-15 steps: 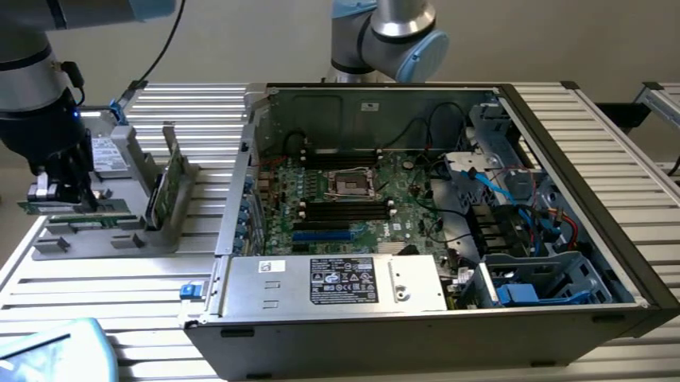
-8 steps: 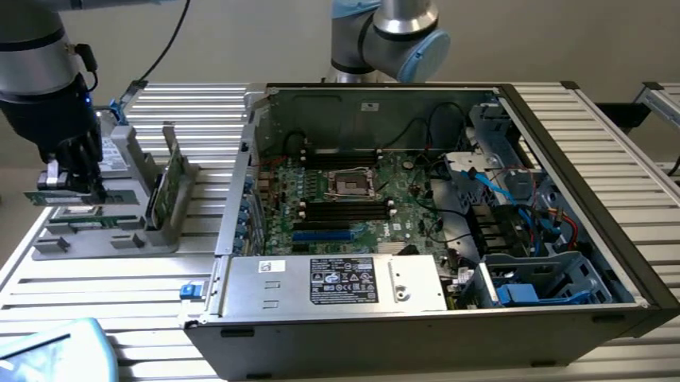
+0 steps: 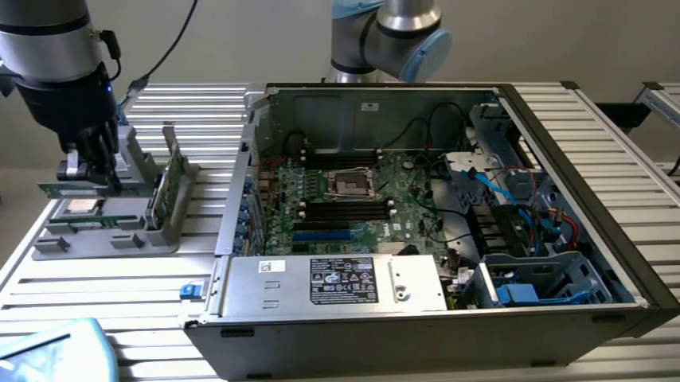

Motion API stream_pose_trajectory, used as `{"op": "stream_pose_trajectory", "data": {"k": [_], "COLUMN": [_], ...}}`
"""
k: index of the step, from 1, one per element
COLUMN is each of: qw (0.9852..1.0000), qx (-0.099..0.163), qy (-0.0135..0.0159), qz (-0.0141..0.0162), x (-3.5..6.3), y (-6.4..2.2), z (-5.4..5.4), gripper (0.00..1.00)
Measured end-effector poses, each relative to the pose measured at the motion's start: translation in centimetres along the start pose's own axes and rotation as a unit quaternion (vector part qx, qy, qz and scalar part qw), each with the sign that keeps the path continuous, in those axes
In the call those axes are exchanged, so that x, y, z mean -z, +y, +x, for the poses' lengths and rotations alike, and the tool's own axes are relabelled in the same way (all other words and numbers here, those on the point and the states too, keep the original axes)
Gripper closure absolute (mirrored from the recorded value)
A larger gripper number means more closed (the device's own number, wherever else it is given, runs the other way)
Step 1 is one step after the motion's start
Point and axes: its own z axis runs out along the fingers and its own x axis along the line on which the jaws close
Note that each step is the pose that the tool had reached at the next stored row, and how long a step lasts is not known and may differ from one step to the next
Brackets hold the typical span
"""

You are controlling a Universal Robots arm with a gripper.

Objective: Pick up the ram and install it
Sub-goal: 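Pick up the ram and move it above insertion slot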

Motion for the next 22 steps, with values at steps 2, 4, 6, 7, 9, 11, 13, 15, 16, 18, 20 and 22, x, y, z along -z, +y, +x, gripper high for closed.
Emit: {"op": "stream_pose_trajectory", "data": {"k": [2,4,6,7,9,11,13,15,16,18,20,22], "qw": [1.0000,1.0000,1.0000,1.0000,1.0000,1.0000,1.0000,1.0000,1.0000,1.0000,1.0000,1.0000], "qx": [0.000,0.000,0.000,0.000,0.000,0.000,0.000,0.000,0.000,0.000,0.000,0.000], "qy": [-0.0002,-0.0004,-0.0006,-0.0007,-0.0007,-0.0007,-0.0007,-0.0007,-0.0007,-0.0007,-0.0007,-0.0008], "qz": [-0.0016,-0.0033,-0.0048,-0.0055,-0.0061,-0.0061,-0.0061,-0.0062,-0.0061,-0.0062,-0.0062,-0.0061], "x": [0.49,1.02,1.57,1.86,2.46,3.04,3.62,4.12,4.36,4.86,5.38,5.82], "y": [-0.60,-1.19,-1.74,-2.00,-2.44,-2.82,-3.31,-3.84,-4.10,-4.54,-4.93,-5.31], "z": [0.1,0.1,0.2,0.3,0.3,0.3,0.4,0.4,0.5,0.5,0.6,0.6], "gripper": [0.86,0.86,0.86,0.86,0.86,0.86,0.86,0.86,0.86,0.86,0.86,0.86]}}
